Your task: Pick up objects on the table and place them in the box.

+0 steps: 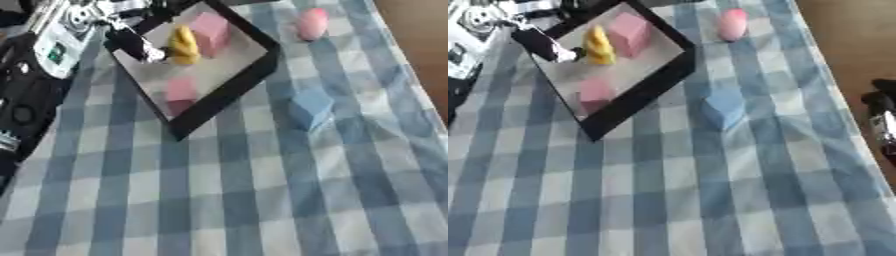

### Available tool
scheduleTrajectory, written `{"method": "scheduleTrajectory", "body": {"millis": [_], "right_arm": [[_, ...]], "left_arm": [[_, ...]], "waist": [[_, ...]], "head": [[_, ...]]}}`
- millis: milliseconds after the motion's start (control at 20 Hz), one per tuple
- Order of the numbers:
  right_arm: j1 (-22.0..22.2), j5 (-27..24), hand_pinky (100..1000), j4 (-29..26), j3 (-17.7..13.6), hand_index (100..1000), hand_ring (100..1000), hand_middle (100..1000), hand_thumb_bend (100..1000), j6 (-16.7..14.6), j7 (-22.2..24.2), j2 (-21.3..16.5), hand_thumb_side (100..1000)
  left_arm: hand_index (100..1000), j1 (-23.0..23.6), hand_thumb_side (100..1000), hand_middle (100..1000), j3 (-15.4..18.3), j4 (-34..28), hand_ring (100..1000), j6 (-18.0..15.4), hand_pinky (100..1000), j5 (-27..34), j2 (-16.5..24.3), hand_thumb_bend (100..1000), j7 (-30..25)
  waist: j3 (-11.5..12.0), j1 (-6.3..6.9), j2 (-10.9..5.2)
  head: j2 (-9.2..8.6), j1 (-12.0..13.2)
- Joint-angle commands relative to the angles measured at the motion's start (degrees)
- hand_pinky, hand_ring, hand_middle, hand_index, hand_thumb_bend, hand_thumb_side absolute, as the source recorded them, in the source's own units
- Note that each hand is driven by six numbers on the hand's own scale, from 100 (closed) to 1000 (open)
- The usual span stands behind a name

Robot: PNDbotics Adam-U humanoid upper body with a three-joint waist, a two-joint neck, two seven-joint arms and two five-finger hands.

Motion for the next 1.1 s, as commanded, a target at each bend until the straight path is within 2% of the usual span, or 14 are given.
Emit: {"method": "scheduleTrajectory", "body": {"millis": [50, 150, 250, 350, 450, 550, 650, 700, 750, 800, 850, 900, 950, 1100], "right_arm": [[-0.46, 0.38, 830, -1.03, 0.0, 791, 769, 634, 100, 0.17, 0.01, -0.68, 551], [-0.51, 0.3, 830, -1.03, 0.05, 791, 769, 634, 100, 0.1, 0.05, -0.76, 550], [-0.51, 0.19, 830, -1.03, 0.08, 791, 768, 634, 100, 0.02, 0.06, -0.84, 549], [-0.48, 0.12, 829, -1.03, 0.12, 790, 768, 633, 100, 0.01, 0.06, -0.87, 550], [-0.43, 0.16, 829, -1.03, 0.2, 790, 768, 633, 100, 0.06, 0.11, -0.87, 550], [-0.34, 0.29, 829, -1.03, 0.2, 790, 768, 633, 100, 0.15, 0.09, -0.84, 551], [-0.26, 0.44, 829, -1.03, 0.21, 790, 768, 633, 100, 0.18, 0.07, -0.87, 549], [-0.22, 0.5, 829, -1.03, 0.21, 790, 768, 633, 100, 0.13, 0.05, -0.92, 547], [-0.15, 0.55, 829, -1.03, 0.16, 790, 768, 633, 100, 0.04, -0.01, -0.99, 545], [-0.06, 0.61, 829, -1.03, 0.1, 790, 768, 634, 100, -0.09, -0.1, -1.08, 543], [0.01, 0.66, 829, -1.03, 0.08, 790, 768, 634, 100, -0.21, -0.17, -1.16, 543], [0.12, 0.69, 829, -1.03, 0.01, 790, 768, 634, 100, -0.38, -0.28, -1.29, 537], [0.25, 0.68, 829, -1.03, -0.08, 790, 768, 634, 100, -0.61, -0.42, -1.47, 534], [0.62, 0.54, 828, -1.03, -0.19, 790, 767, 634, 100, -1.21, -0.7, -1.93, 530]], "left_arm": [[940, -1.82, 654, 808, 0.07, 2.12, 887, -3.4, 879, -3.85, -0.13, 555, 0.9], [967, -2.06, 797, 839, 0.06, 2.9, 921, -5.04, 918, -5.8, -0.37, 608, 1.14], [987, -2.22, 821, 852, 0.19, 3.38, 952, -6.22, 964, -7.59, -0.44, 624, 1.22], [1000, -2.32, 761, 863, 0.56, 3.73, 976, -6.7, 1000, -9.28, -0.49, 640, 1.42], [1000, -2.32, 670, 856, 1.1, 4.03, 976, -6.72, 1000, -10.0, -0.6, 614, 2.06], [1000, -2.17, 600, 841, 1.76, 3.68, 963, -6.63, 990, -8.86, -0.65, 510, 2.9], [994, -2.01, 582, 824, 2.49, 2.1, 948, -6.07, 976, -6.44, -0.4, 408, 3.75], [985, -1.84, 594, 812, 2.75, 0.82, 938, -5.55, 969, -4.66, -0.07, 304, 4.12], [980, -1.61, 595, 803, 3.14, -0.98, 930, -4.97, 963, -2.2, 0.31, 242, 4.59], [976, -1.29, 591, 797, 3.45, -3.03, 924, -4.16, 958, 0.56, 0.79, 190, 4.91], [976, -0.99, 591, 797, 3.55, -4.88, 924, -3.15, 958, 2.96, 1.27, 190, 4.94], [963, -0.84, 525, 782, 3.97, -7.09, 912, -1.99, 948, 5.27, 1.85, 100, 5.31], [955, -0.62, 506, 774, 4.41, -9.71, 906, -0.75, 944, 7.66, 2.59, 100, 5.84], [946, 0.1, 368, 774, 4.82, -17.13, 904, 2.72, 939, 12.96, 5.31, 100, 6.06]], "waist": [[-0.07, -0.93, -1.39], [-0.09, -0.95, -1.43], [-0.07, -0.97, -1.47], [-0.06, -0.99, -1.5], [-0.06, -0.98, -1.51], [-0.01, -0.94, -1.52], [0.09, -0.9, -1.54], [0.13, -0.88, -1.55], [0.21, -0.87, -1.56], [0.27, -0.86, -1.57], [0.31, -0.85, -1.57], [0.43, -0.87, -1.63], [0.56, -0.88, -1.71], [0.97, -0.96, -2.02]], "head": [[0.23, 0.08], [0.18, 0.06], [0.12, -0.01], [0.15, -0.07], [0.11, -0.06], [0.17, -0.18], [0.38, -0.25], [0.43, -0.3], [0.46, -0.42], [0.51, -0.54], [0.54, -0.6], [0.65, -0.68], [0.71, -0.73], [0.77, -0.89]]}}
